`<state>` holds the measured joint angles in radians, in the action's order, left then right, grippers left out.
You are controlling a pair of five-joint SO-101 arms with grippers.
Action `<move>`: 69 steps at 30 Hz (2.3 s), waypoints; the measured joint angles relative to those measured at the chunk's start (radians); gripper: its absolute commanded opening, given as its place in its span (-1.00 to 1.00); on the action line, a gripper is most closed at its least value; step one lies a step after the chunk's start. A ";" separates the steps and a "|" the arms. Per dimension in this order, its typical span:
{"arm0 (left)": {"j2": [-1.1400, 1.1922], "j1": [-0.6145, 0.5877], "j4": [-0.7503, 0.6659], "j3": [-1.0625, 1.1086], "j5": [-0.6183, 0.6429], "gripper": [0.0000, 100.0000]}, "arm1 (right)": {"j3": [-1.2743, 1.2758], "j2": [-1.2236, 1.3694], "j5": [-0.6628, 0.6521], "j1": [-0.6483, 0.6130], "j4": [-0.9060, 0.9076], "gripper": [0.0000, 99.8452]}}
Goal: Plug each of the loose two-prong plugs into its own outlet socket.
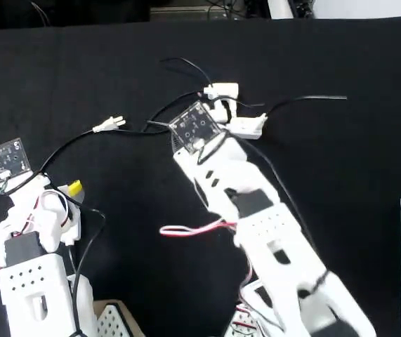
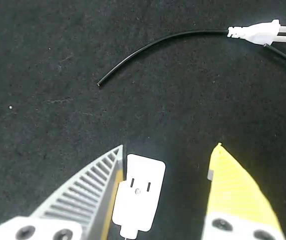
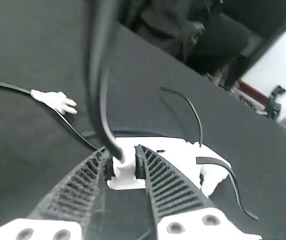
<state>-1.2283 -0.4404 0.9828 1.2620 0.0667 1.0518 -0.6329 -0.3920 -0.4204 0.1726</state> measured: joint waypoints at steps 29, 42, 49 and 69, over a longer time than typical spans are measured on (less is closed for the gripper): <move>0.071 0.000 0.066 -0.153 -0.097 -0.36 | -0.043 0.124 0.206 -0.104 0.299 -0.70; 0.825 0.158 0.207 -0.781 -0.555 -0.33 | -0.043 0.124 0.212 -0.104 0.301 -0.70; 1.227 0.186 0.207 -1.186 -0.666 -0.34 | -0.043 0.124 0.212 -0.104 0.281 -0.70; 2.073 0.244 0.207 -1.966 -0.675 -0.45 | -0.026 0.124 0.212 -0.104 0.226 -0.70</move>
<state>0.8447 -0.1964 1.1899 -0.7035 -0.6084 1.0257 -0.5086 -0.1803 -0.5247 0.3982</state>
